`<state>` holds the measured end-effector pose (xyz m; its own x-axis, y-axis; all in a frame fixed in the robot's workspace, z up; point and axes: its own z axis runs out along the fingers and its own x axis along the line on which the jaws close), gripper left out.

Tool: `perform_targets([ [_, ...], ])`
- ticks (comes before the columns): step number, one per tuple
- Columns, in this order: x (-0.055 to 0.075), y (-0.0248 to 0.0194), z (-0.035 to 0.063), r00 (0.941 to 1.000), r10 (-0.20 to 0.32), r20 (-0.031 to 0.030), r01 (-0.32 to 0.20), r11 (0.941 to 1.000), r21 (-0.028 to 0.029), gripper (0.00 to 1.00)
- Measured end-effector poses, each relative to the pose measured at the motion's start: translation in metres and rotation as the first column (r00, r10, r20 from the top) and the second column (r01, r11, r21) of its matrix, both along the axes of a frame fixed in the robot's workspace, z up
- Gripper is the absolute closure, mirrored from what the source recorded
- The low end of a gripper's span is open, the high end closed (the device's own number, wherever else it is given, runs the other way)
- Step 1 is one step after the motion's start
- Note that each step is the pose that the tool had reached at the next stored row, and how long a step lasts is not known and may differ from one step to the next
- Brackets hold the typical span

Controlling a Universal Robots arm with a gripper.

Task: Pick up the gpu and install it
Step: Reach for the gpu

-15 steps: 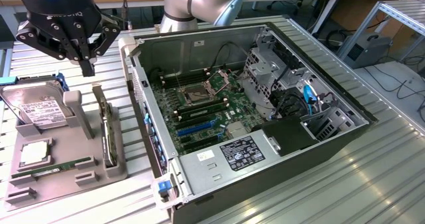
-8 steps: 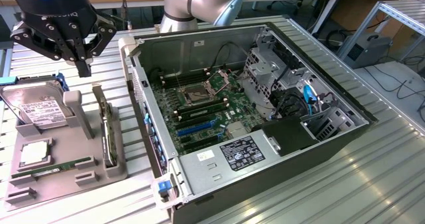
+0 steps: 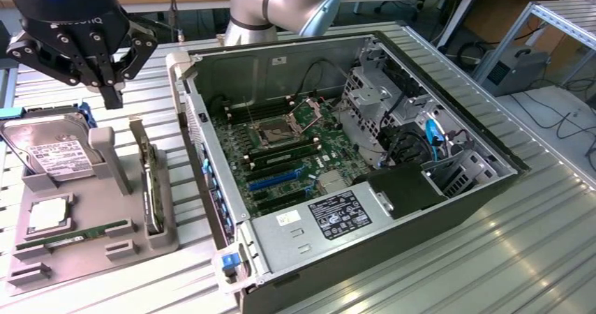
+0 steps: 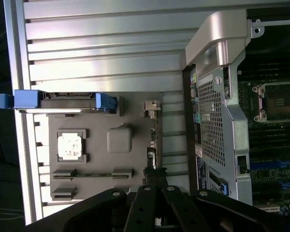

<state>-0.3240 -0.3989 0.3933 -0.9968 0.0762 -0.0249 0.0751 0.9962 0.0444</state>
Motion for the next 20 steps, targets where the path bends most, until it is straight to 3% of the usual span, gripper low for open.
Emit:
perform_targets([
  [20, -0.014, 0.0, 0.0, 1.0, 0.0, 0.0001, 0.0, 1.0, 0.0001, 0.89],
])
